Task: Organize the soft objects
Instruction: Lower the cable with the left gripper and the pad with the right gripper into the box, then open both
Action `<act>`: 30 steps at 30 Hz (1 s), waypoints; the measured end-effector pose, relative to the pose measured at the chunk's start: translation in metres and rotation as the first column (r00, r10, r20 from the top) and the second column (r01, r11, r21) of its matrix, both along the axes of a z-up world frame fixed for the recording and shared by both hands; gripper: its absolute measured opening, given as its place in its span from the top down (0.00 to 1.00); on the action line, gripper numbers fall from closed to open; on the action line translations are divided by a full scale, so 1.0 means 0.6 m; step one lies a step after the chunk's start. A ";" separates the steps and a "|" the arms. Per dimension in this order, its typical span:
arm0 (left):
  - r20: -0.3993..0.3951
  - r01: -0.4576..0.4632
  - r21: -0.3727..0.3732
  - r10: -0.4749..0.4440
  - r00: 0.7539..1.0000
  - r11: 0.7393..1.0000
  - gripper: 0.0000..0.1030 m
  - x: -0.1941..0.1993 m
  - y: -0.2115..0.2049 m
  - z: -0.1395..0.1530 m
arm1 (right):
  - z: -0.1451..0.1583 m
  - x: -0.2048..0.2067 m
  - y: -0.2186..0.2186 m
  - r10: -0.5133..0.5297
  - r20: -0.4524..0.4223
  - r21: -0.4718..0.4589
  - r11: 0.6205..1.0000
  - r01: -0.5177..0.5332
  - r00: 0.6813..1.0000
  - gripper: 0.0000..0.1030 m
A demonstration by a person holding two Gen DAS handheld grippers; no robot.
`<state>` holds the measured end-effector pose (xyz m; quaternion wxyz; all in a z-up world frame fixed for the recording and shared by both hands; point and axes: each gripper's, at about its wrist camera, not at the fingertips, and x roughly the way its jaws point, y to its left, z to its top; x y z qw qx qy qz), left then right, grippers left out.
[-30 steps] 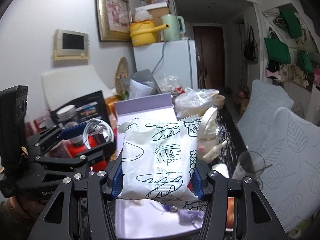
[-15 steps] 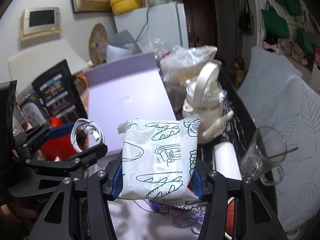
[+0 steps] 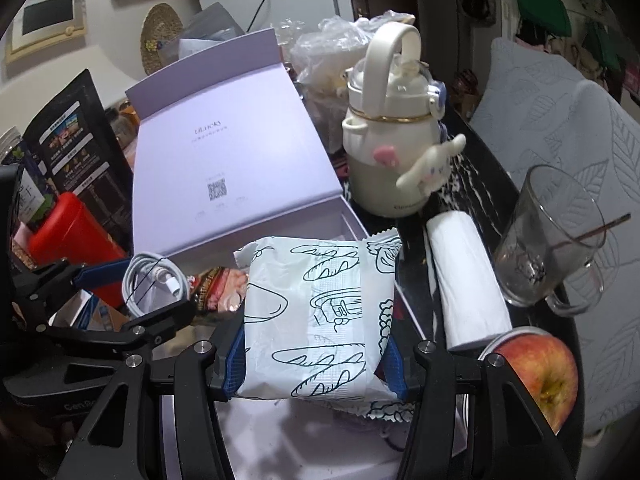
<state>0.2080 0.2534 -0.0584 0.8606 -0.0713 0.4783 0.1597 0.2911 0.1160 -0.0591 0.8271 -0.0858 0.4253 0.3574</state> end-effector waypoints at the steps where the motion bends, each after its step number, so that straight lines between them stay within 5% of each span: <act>1: -0.019 -0.002 -0.002 0.001 1.000 1.000 0.24 -0.001 0.000 -0.006 | -0.003 -0.001 0.000 0.000 0.000 -0.006 1.000 0.000 1.000 0.47; 7: -0.111 -0.001 -0.056 -0.006 0.994 0.998 0.24 0.002 0.000 -0.047 | -0.015 -0.012 0.008 0.017 0.008 -0.063 0.998 -0.016 1.000 0.46; 13: -0.130 0.010 0.017 -0.007 0.991 1.000 0.24 0.005 -0.017 -0.056 | -0.026 -0.025 0.028 0.029 0.066 -0.163 0.986 -0.018 0.997 0.46; 18: -0.127 0.018 0.012 -0.016 0.992 1.000 0.24 0.017 -0.016 -0.055 | -0.025 -0.014 0.021 0.009 0.020 -0.149 0.989 -0.006 1.000 0.45; 30: -0.133 0.010 0.075 0.000 0.991 0.997 0.22 0.018 -0.033 -0.032 | 0.018 -0.024 0.001 -0.009 0.083 -0.147 0.989 0.021 0.996 0.29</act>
